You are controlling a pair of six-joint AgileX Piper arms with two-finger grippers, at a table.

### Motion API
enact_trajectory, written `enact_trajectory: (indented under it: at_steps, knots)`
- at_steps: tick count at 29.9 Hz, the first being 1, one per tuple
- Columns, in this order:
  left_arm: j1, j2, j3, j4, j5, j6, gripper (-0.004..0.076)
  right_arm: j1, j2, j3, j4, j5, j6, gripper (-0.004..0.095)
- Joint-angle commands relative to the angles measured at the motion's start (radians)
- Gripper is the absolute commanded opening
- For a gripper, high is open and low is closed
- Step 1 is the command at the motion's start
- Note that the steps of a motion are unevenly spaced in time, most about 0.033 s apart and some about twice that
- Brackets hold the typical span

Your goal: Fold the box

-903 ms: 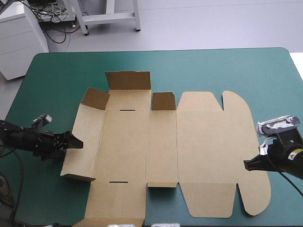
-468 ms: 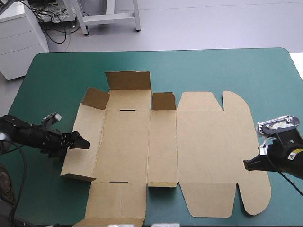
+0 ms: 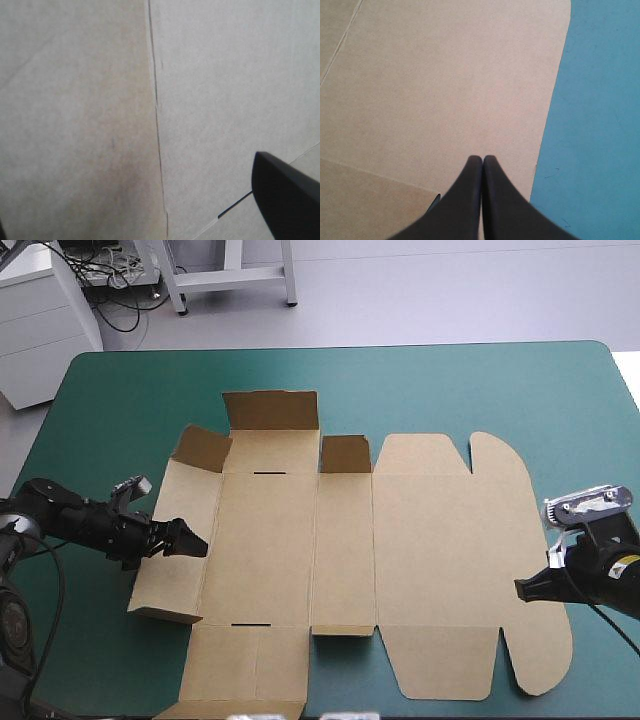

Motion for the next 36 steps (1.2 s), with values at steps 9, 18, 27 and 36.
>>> enact_trajectory:
  at_steps: [9,18,27,36]
  knots:
    - [-0.015,-0.009,0.001,-0.026,0.026,-0.023,-0.0004,-0.006,-0.005,-0.023,0.01,-0.043,-0.009,-0.0023]
    - [-0.015,-0.009,0.001,-0.032,0.078,0.013,-0.0032,-0.006,-0.005,-0.023,0.01,-0.039,-0.009,-0.0023]
    - [-0.015,-0.034,0.001,-0.107,0.035,0.111,-0.0032,-0.006,-0.005,-0.023,0.01,-0.039,-0.009,-0.0023]
    - [-0.015,-0.199,-0.128,-0.067,-0.034,0.114,-0.0032,-0.006,-0.005,-0.023,0.01,-0.046,-0.009,-0.0023]
